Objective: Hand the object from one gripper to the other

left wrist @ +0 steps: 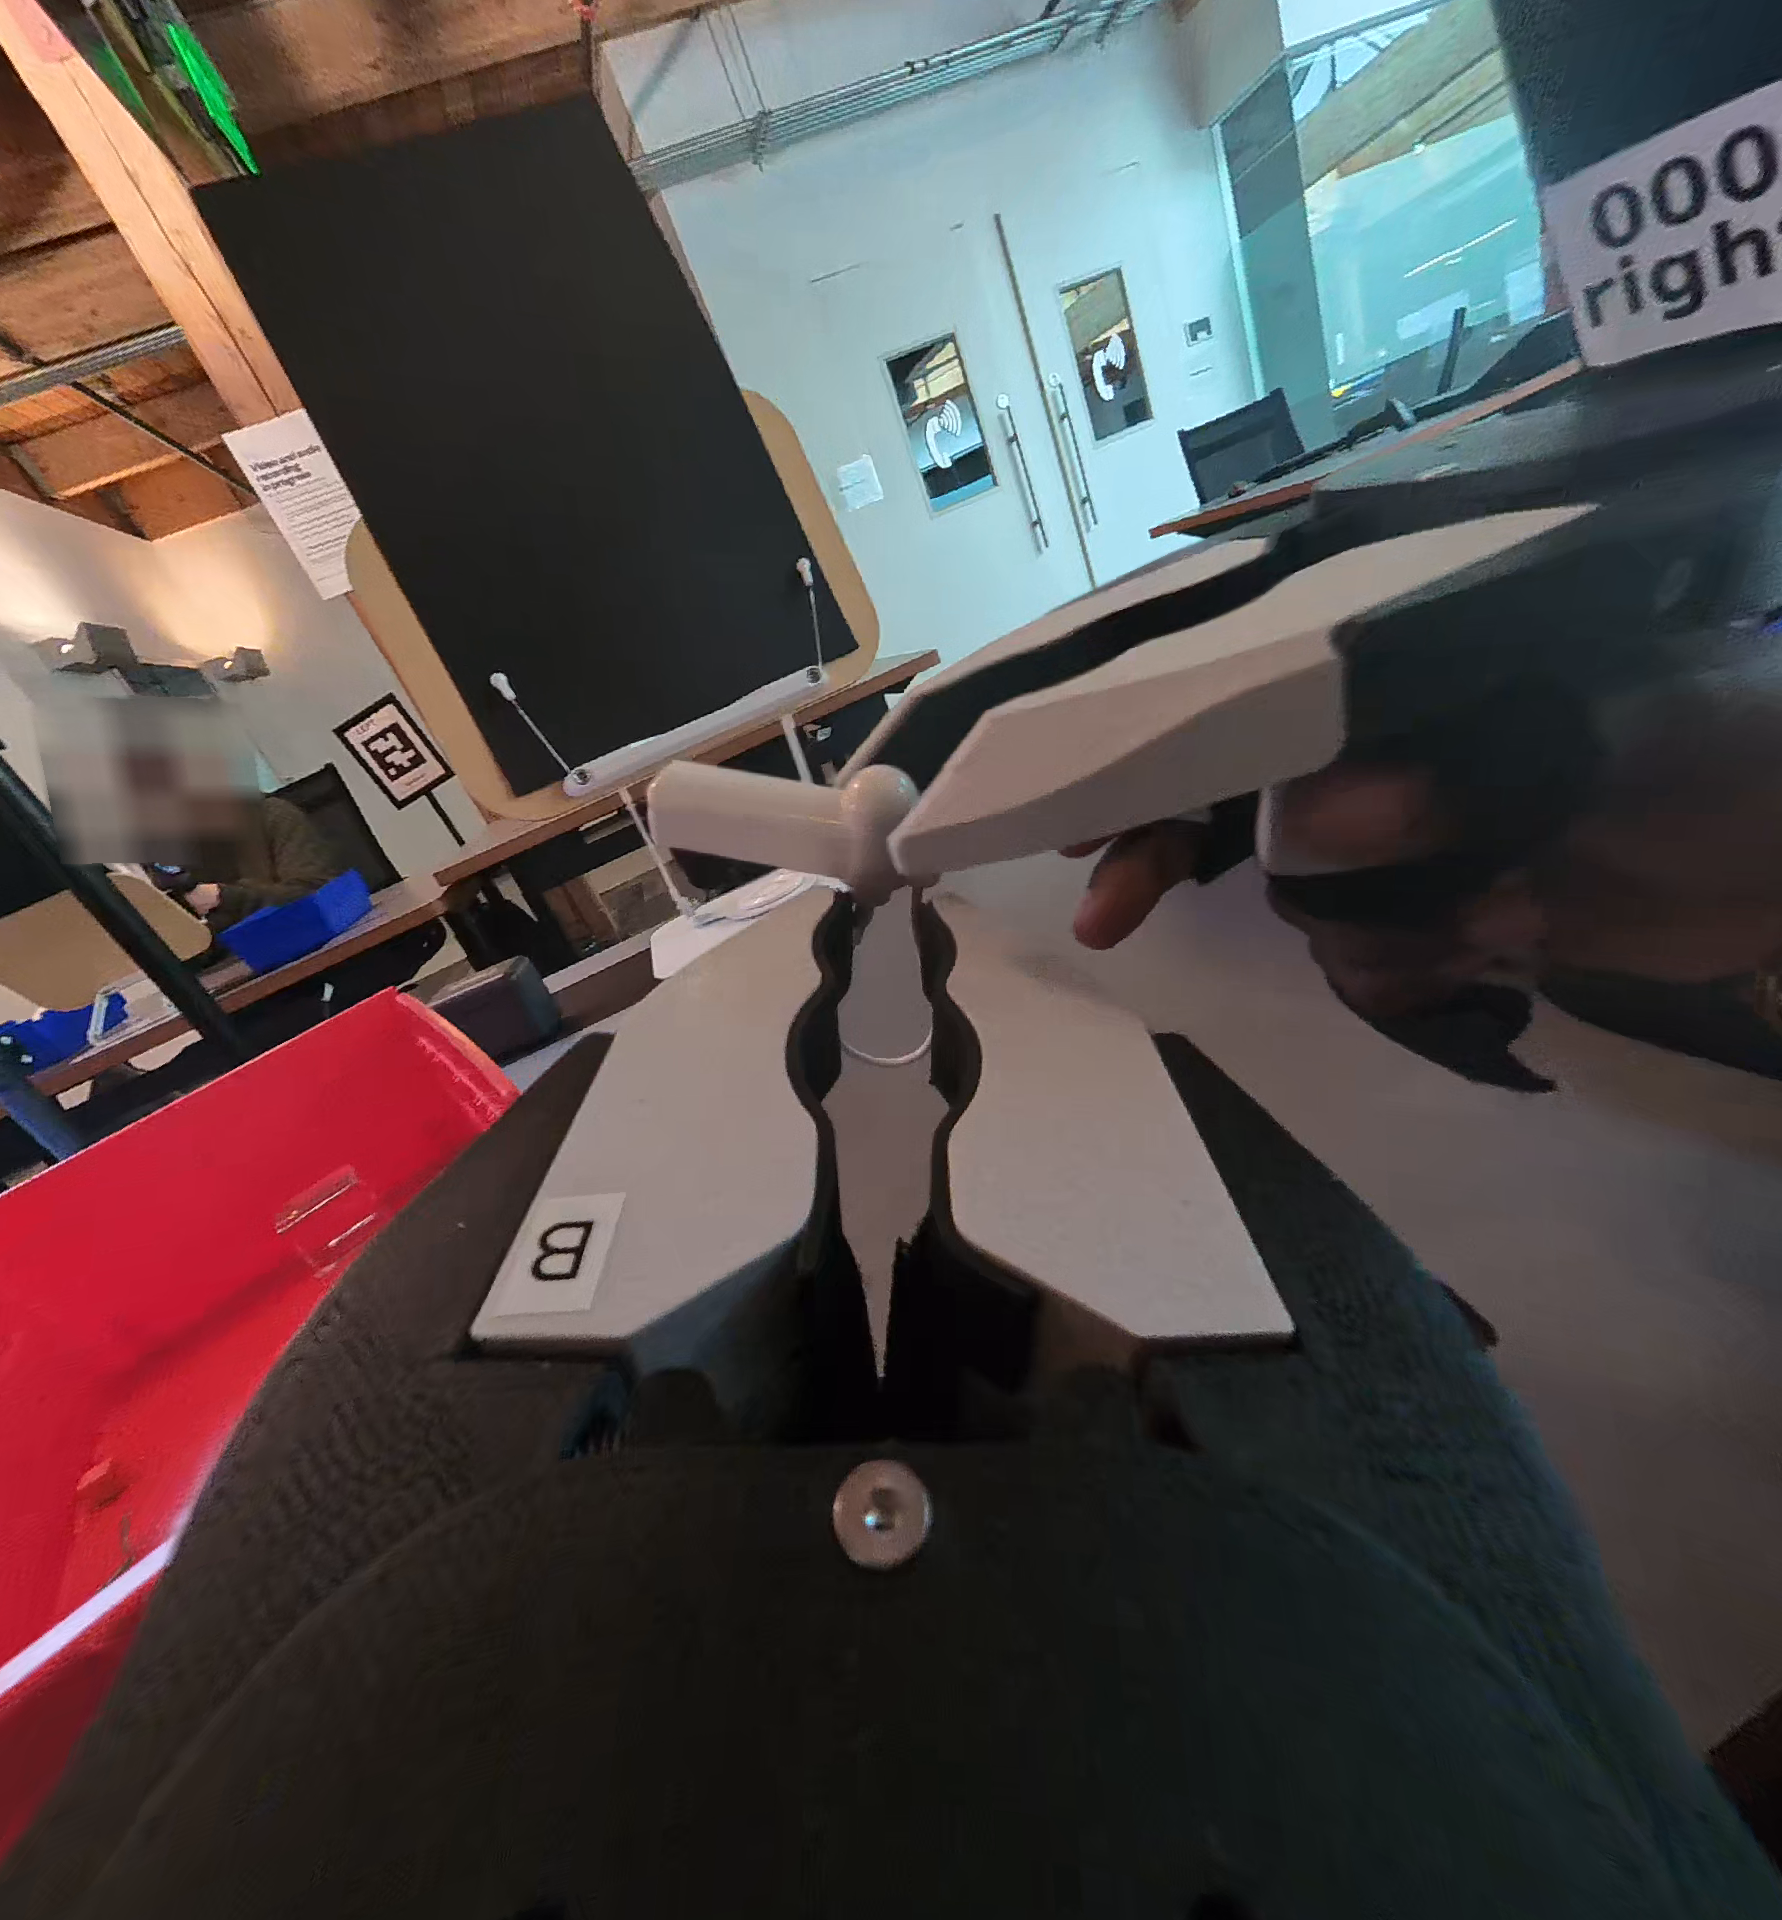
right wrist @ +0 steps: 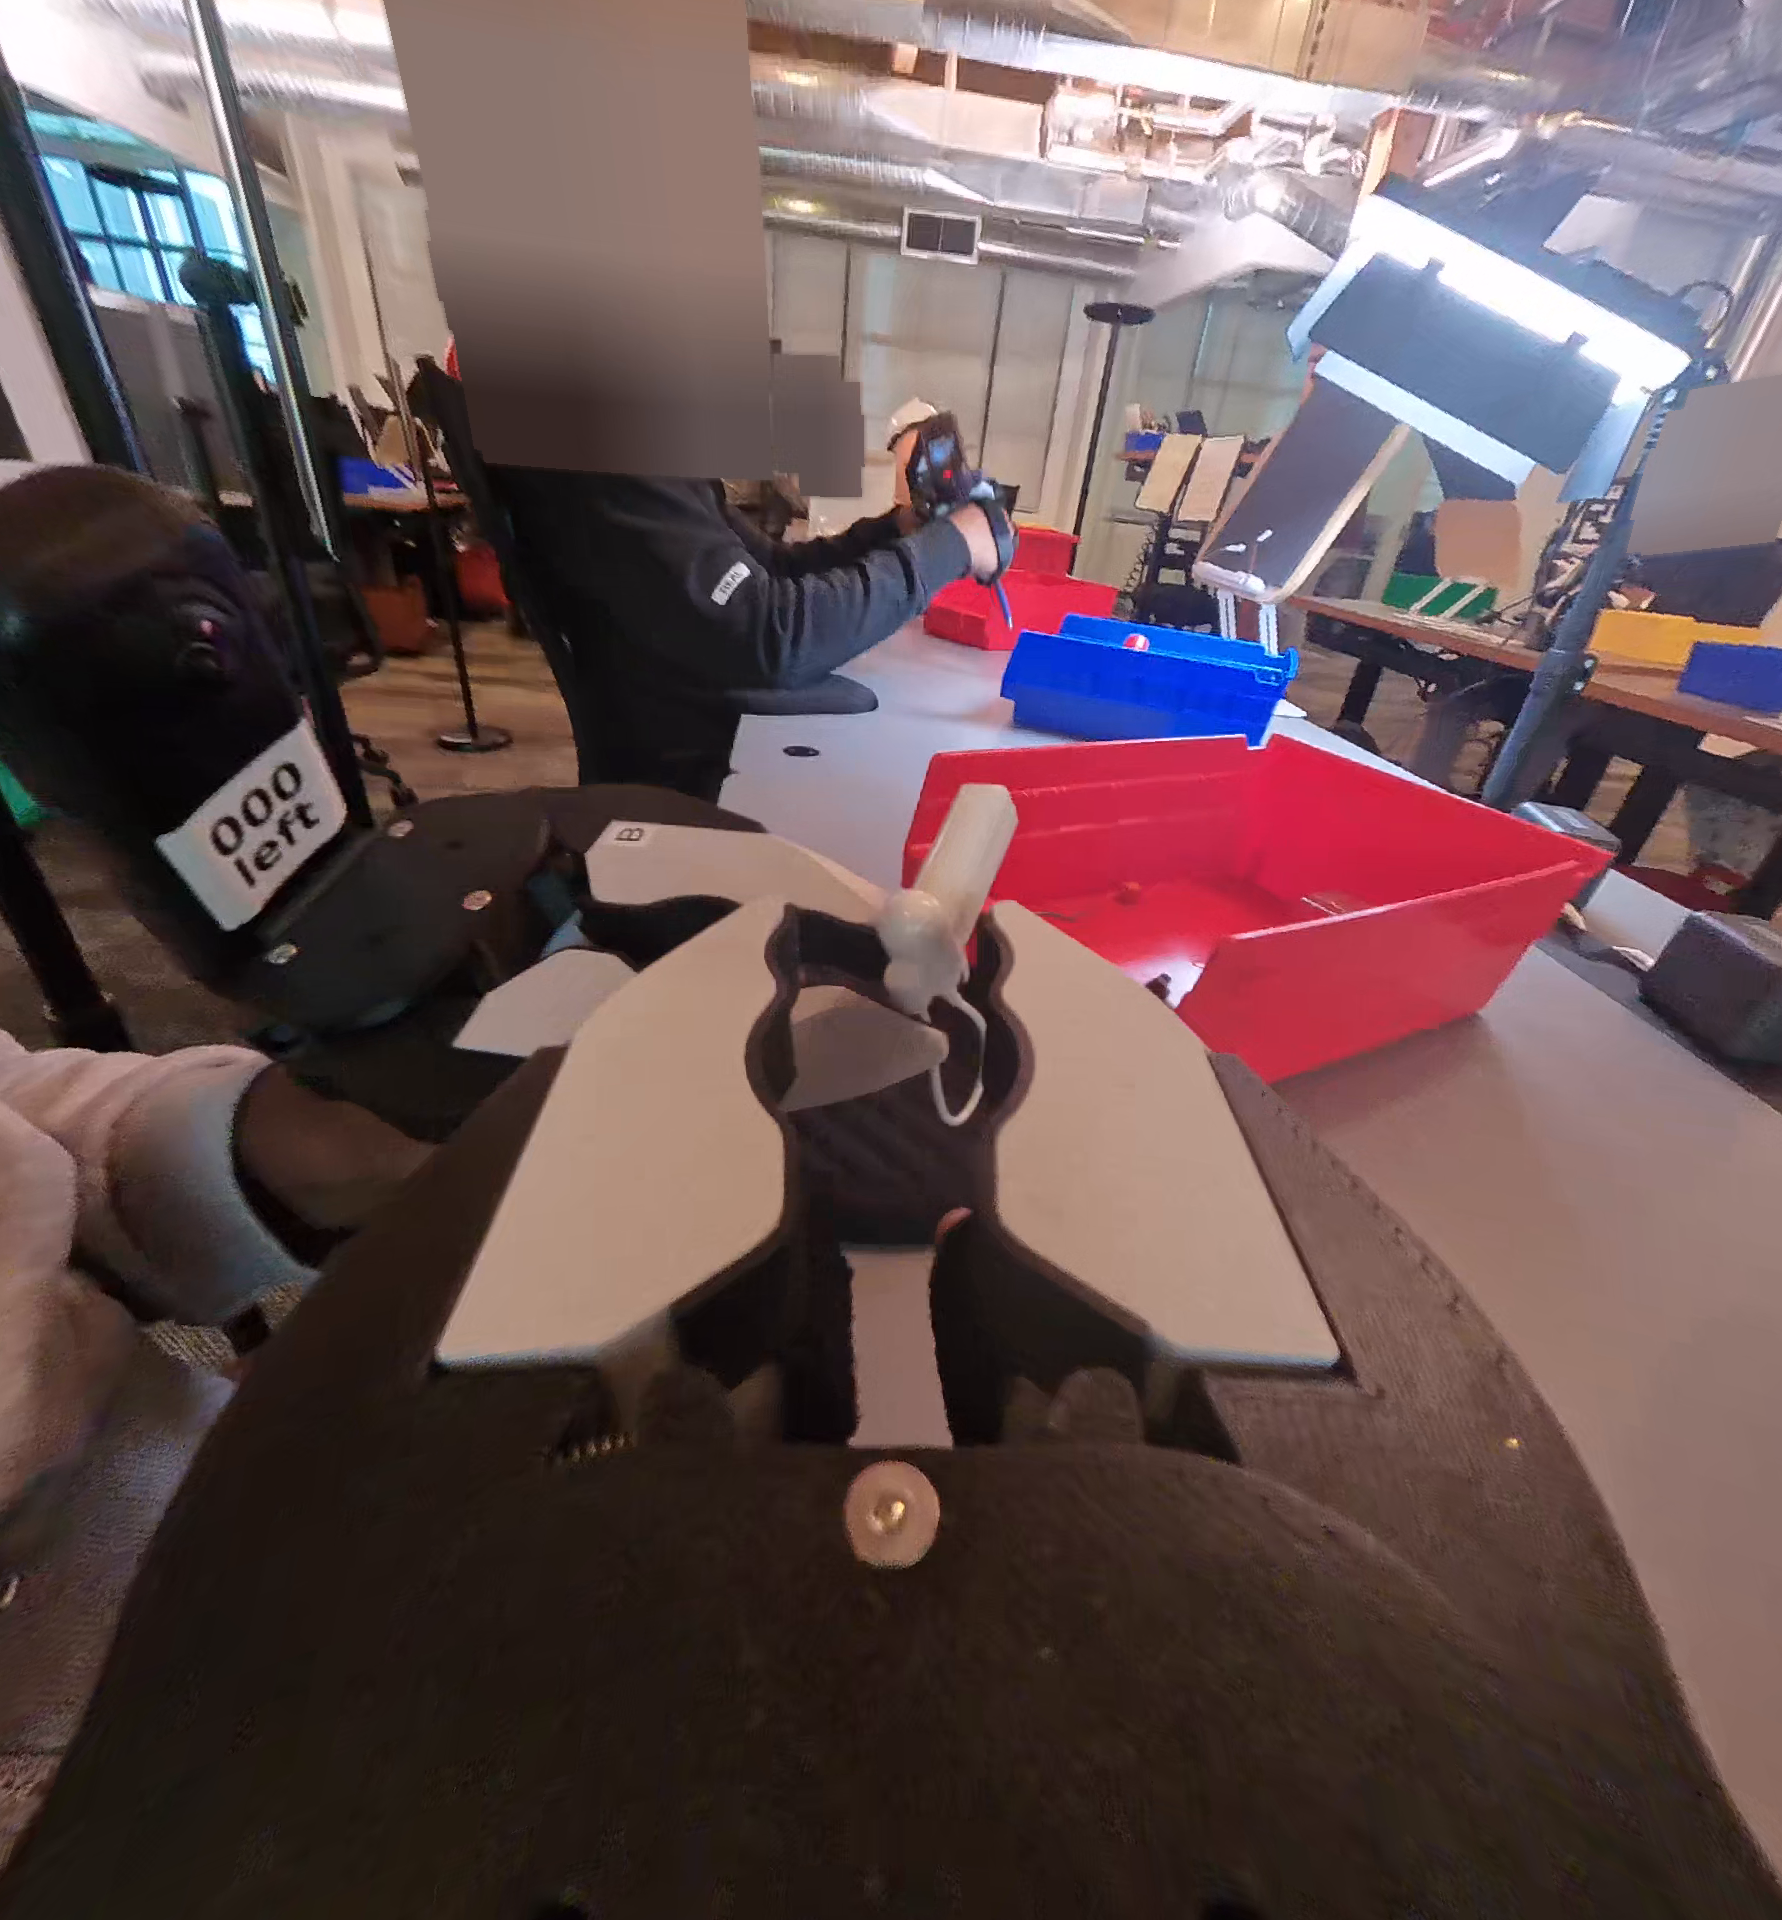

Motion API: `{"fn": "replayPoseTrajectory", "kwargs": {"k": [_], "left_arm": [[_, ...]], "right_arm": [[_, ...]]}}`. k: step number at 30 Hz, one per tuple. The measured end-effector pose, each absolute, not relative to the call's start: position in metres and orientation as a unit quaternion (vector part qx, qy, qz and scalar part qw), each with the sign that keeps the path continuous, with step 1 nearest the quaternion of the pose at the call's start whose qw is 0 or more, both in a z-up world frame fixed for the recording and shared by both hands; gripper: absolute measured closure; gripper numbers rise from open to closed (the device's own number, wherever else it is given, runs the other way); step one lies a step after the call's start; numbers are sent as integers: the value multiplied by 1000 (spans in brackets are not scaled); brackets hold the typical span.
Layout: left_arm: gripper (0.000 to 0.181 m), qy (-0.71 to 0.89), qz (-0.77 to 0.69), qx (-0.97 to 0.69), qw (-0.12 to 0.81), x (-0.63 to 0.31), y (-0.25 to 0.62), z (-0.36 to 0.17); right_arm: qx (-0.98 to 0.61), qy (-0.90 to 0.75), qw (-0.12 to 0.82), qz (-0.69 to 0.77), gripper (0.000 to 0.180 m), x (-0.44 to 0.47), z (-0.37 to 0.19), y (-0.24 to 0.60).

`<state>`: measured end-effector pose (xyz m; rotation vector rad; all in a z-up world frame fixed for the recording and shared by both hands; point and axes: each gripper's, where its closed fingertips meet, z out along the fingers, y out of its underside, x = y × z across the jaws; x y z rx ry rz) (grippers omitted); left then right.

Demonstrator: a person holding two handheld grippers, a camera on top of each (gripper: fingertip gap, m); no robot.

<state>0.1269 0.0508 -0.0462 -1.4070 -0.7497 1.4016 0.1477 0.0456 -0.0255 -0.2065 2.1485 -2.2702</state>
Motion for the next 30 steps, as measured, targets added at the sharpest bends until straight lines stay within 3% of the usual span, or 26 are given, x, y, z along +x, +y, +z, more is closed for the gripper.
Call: {"fn": "replayPoseTrajectory", "kwargs": {"k": [2, 5, 7, 11, 14, 22, 28, 30], "left_arm": [[167, -304, 571, -583, 492, 128, 55, -47], [162, -276, 537, -604, 521, 132, 65, -49], [154, -268, 466, -604, 589, 140, 70, -45], [141, -284, 201, -556, 755, 166, 65, -24], [142, -264, 38, -579, 770, 189, 70, -27], [166, -264, 15, -605, 751, 191, 80, -39], [168, -220, 67, -585, 777, 193, 79, -28], [168, -187, 130, -568, 791, 193, 75, -20]], "right_arm": [[-67, 687, -9, -723, 163, 146, -26, 46], [-84, 691, -15, -718, 166, 146, -25, 51], [-109, 687, -27, -718, 166, 147, -22, 58], [-251, 655, -146, -697, 167, 163, -17, 74], [-344, 631, -226, -657, 166, 175, -25, 81], [-419, 612, -237, -627, 167, 191, -39, 83], [-389, 600, -215, -665, 165, 193, -28, 83], [-331, 607, -162, -705, 155, 189, -15, 83]]}}
